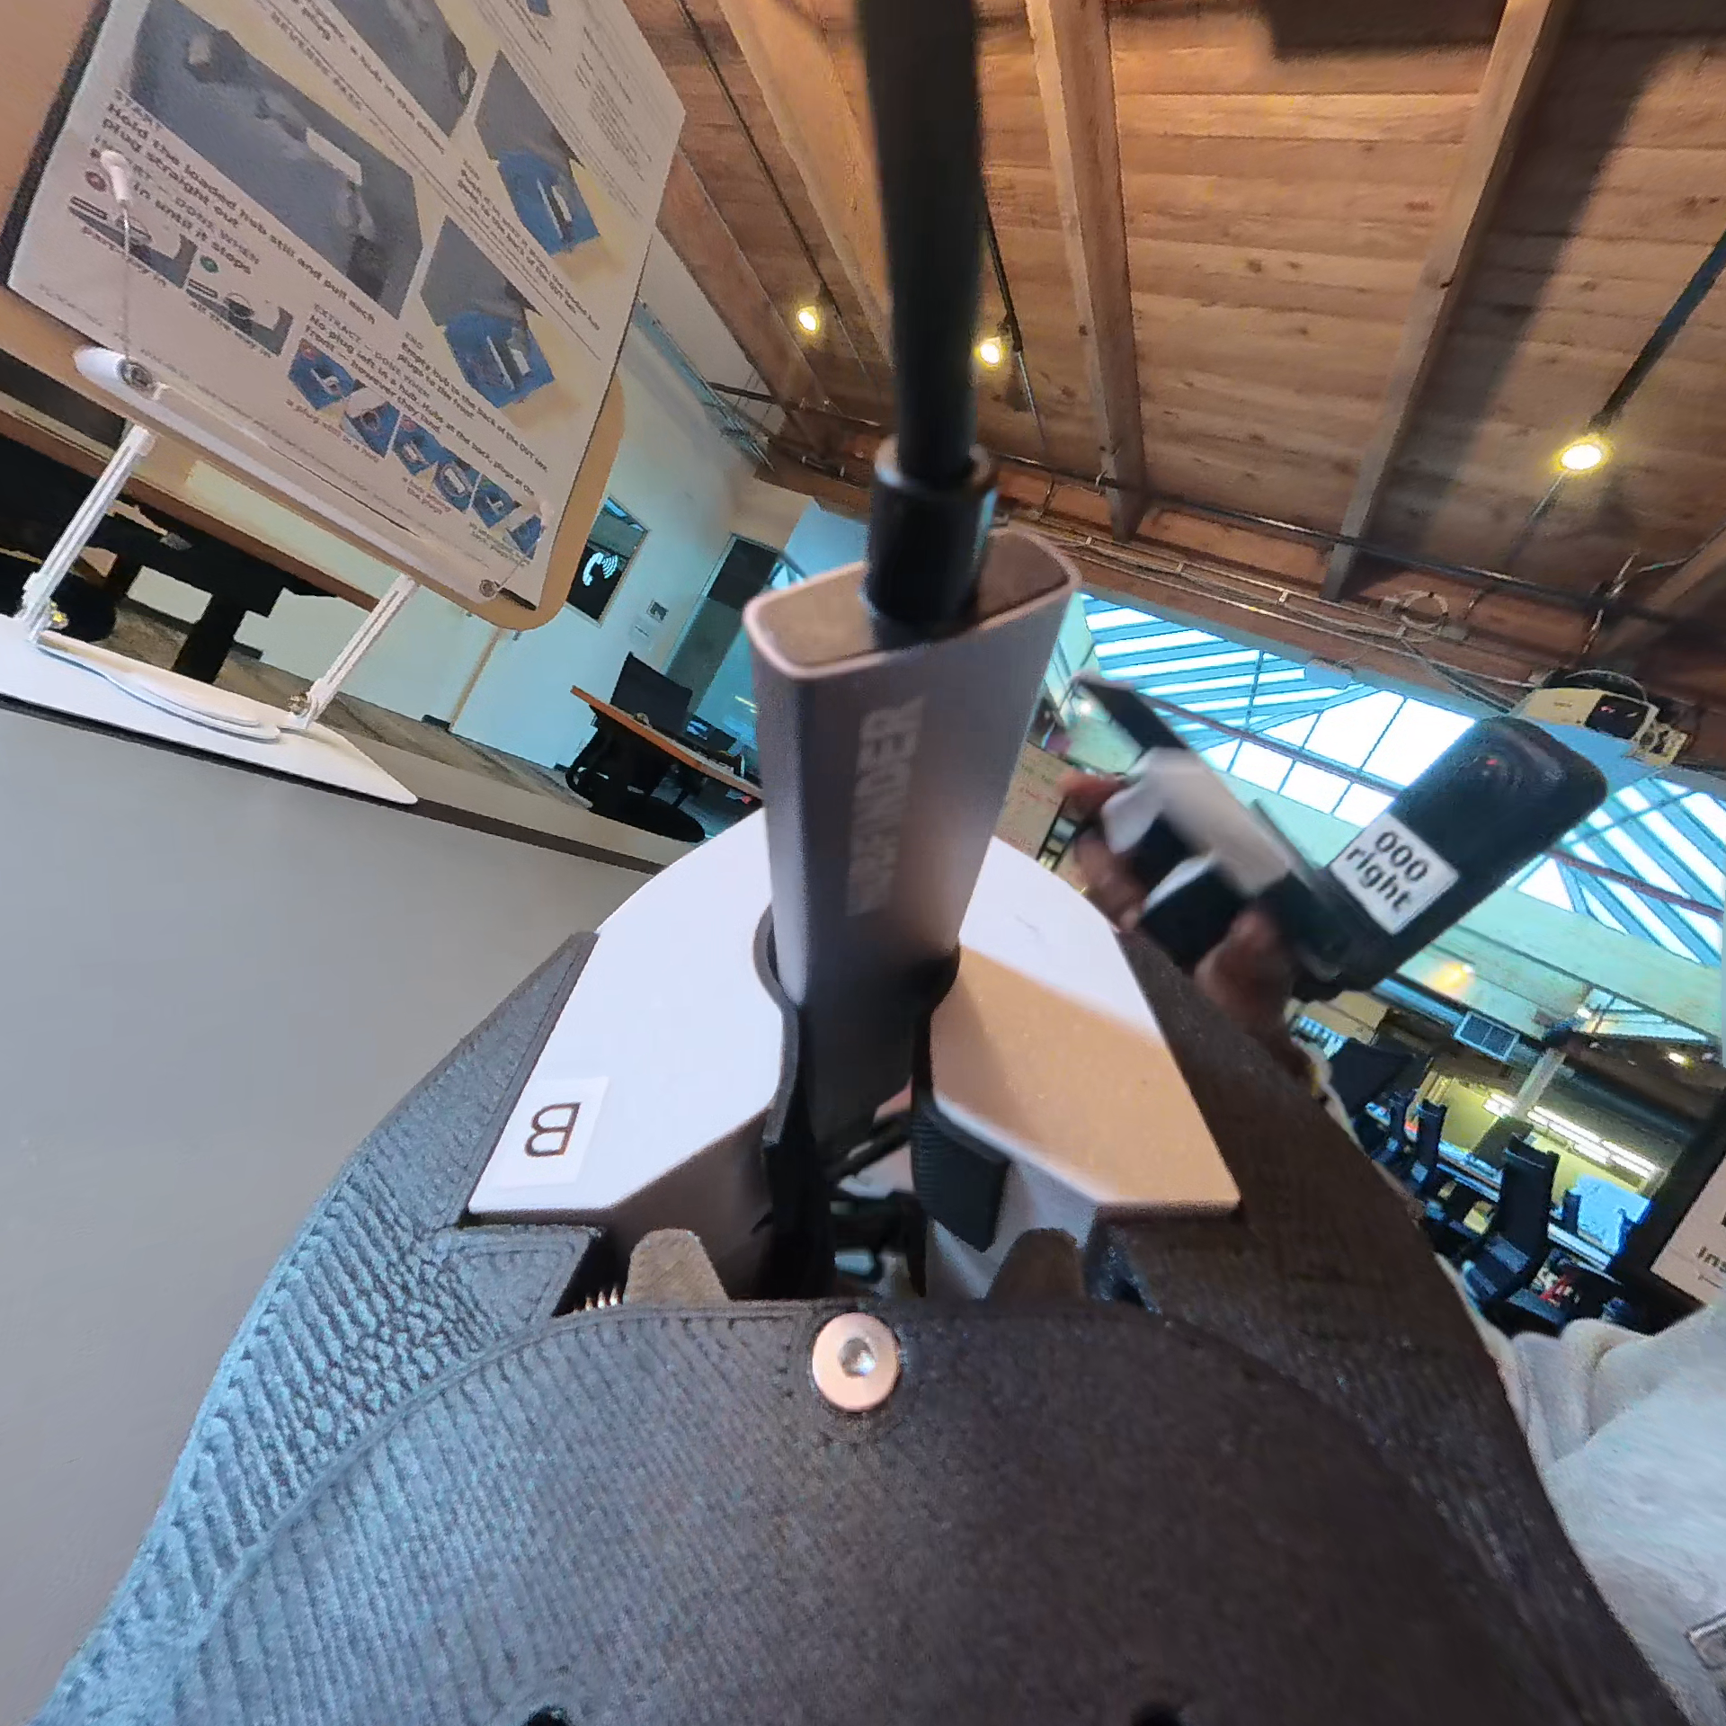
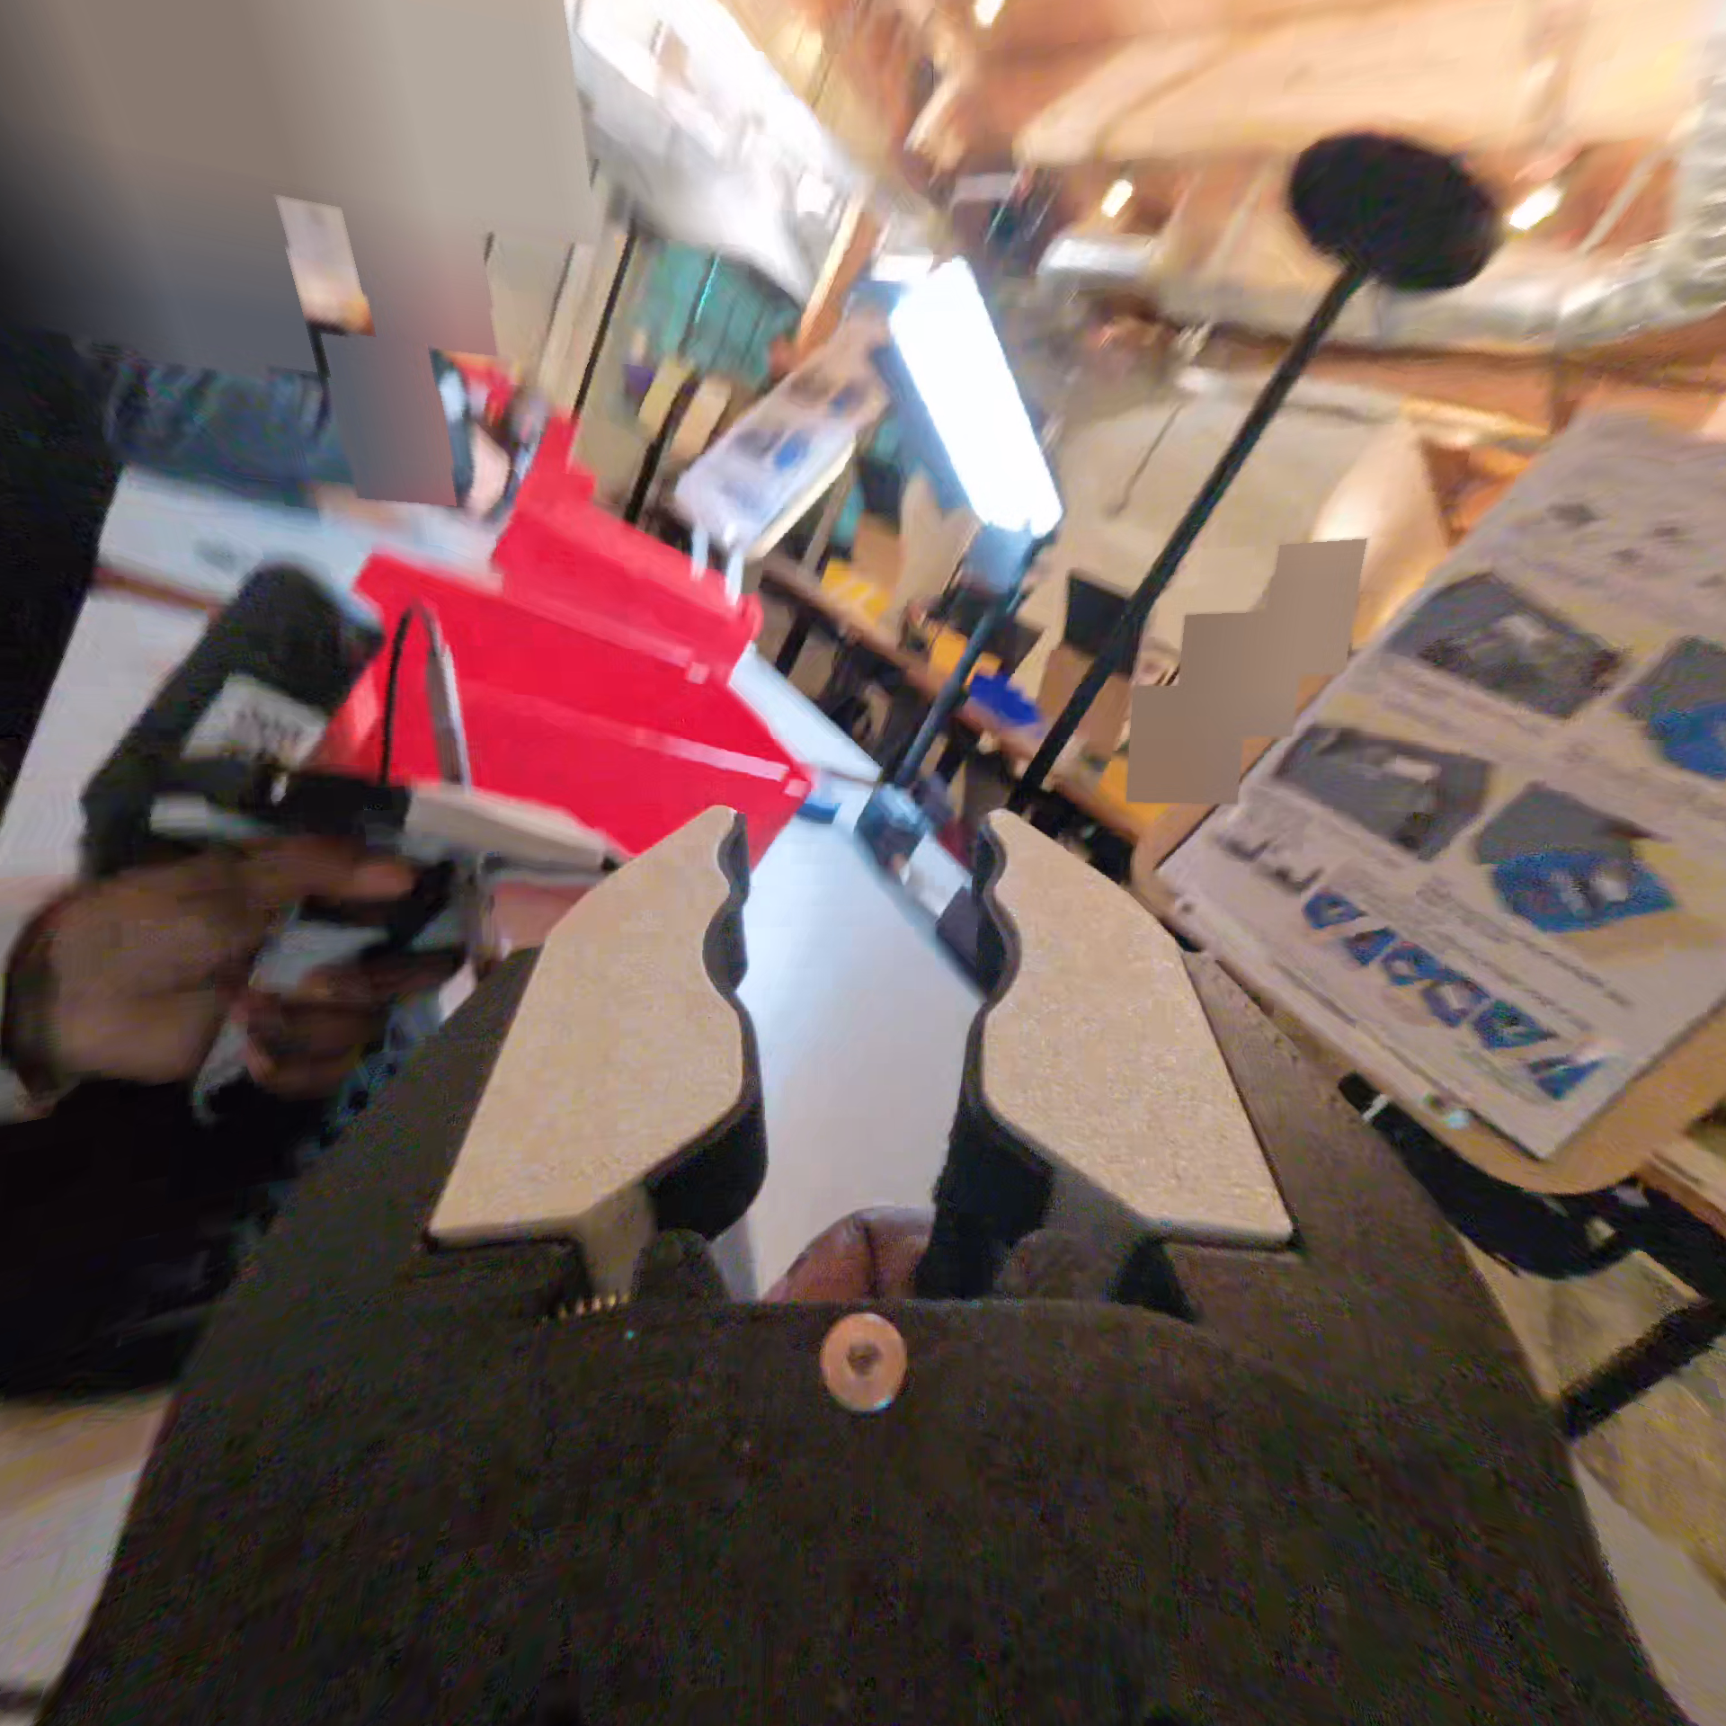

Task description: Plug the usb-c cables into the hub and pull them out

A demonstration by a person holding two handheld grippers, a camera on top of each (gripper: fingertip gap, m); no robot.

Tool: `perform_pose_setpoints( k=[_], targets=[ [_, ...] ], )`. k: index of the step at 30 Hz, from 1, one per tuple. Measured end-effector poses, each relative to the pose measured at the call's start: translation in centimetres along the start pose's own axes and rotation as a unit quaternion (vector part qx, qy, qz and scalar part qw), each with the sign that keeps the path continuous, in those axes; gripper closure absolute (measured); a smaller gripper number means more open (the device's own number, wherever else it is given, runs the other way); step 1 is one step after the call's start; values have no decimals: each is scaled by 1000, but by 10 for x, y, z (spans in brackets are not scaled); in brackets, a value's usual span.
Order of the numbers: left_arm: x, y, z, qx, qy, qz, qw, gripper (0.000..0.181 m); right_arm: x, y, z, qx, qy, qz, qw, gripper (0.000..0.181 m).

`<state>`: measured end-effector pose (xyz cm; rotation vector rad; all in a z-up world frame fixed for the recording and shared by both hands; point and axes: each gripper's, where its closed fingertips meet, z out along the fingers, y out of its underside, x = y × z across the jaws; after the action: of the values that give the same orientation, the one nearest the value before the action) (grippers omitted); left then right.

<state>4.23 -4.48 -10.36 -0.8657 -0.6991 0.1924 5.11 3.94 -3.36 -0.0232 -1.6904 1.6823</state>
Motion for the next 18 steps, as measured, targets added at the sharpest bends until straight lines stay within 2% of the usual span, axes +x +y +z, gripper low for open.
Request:
perform_pose_setpoints(
  k=[2,3,4,5,7,8,10,15,18],
  targets=[
    [2,2,1,-5,1,13,1000,162,38,-41,-36,107,48,64,991,148],
    [2,1,2,-7,1,18,1000,162,44,-50,-49,122,30,99,987,153],
    [3,1,2,-7,1,20,1000,162,39,-50,-57,101,-17,123,987,150],
    [4,1,1,-6,0,19,1000,162,29,-40,-61,52,-62,139,987,140],
    [4,0,0,-3,-1,17,1000,162,7,0,-68,-88,-126,158,975,128],
    [4,1,-1,-2,-1,17,1000,162,-4,23,-73,-151,-146,164,964,124],
    [6,0,-1,0,2,19,1000,162,-20,61,-83,-233,-166,186,940,125],
    [4,-2,-3,6,2,22,1000,162,6,119,-79,-288,-113,233,922,145],
    [3,-1,-2,6,1,20,1000,162,0,151,-73,-333,-151,166,916,155]
  ],
)
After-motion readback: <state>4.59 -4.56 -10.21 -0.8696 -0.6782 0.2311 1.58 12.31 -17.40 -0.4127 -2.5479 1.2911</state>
